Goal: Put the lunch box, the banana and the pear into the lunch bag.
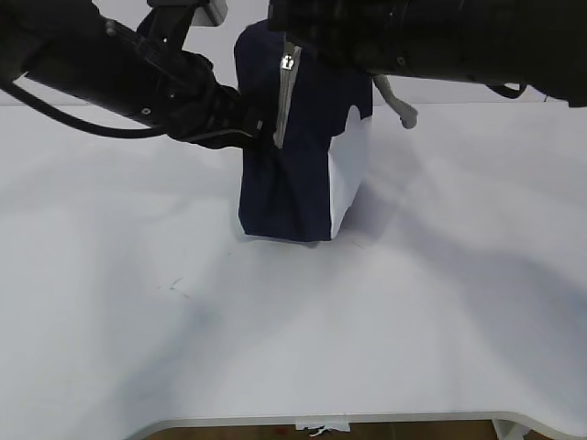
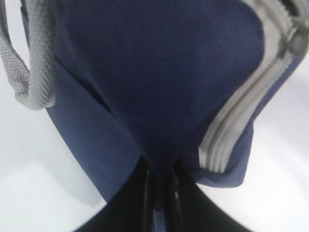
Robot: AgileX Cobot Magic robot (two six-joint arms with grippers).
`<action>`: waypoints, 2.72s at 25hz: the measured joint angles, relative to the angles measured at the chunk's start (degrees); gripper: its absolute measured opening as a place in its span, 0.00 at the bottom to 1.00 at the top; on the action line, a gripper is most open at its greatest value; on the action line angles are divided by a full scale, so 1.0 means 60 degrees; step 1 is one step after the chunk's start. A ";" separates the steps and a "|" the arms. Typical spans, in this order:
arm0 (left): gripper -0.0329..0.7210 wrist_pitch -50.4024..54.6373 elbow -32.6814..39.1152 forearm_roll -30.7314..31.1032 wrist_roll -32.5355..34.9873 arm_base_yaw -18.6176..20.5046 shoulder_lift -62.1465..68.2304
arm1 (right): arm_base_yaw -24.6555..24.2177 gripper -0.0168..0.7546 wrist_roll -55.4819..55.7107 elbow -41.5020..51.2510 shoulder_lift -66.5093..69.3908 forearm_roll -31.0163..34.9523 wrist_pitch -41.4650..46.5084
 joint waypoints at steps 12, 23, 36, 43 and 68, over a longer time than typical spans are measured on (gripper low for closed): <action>0.05 0.0391 0.0000 0.0906 0.0038 0.0000 -0.0063 | -0.0558 0.02 -0.0132 -0.0906 0.0274 0.0000 0.0970; 0.05 0.0546 0.0060 0.1272 0.0038 0.0000 -0.0326 | -0.1084 0.02 -0.0485 -0.2644 0.1545 0.0000 0.1706; 0.05 0.0561 0.0392 0.1315 0.0038 0.0000 -0.0401 | -0.1895 0.02 -0.0622 -0.5141 0.3393 0.0000 0.2702; 0.05 0.0589 0.0544 0.1414 0.0038 0.0000 -0.0511 | -0.2284 0.02 -0.0622 -0.6609 0.4509 0.0000 0.3716; 0.20 0.1162 0.2001 0.0842 0.0049 0.0000 -0.1680 | -0.2628 0.02 -0.0618 -0.8670 0.5832 0.1066 0.7098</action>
